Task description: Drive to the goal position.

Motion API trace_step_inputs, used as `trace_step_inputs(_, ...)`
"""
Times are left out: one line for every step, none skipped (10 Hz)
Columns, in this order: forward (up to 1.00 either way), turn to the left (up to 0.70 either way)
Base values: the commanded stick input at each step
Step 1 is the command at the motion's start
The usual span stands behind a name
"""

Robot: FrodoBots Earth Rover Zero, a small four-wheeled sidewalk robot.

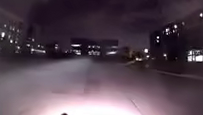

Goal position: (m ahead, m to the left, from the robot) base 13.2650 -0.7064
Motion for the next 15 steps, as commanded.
trace_step_inputs(1.0,0.0)
trace_step_inputs(1.0,0.0)
trace_step_inputs(1.0,0.0)
trace_step_inputs(1.0,0.0)
trace_step_inputs(1.0,0.0)
trace_step_inputs(1.0,0.0)
trace_step_inputs(1.0,0.0)
trace_step_inputs(1.0,0.0)
trace_step_inputs(1.0,0.0)
trace_step_inputs(1.0,0.0)
trace_step_inputs(1.0,0.0)
trace_step_inputs(1.0,0.0)
trace_step_inputs(1.0,0.0)
trace_step_inputs(1.0,0.0)
trace_step_inputs(1.0,0.0)
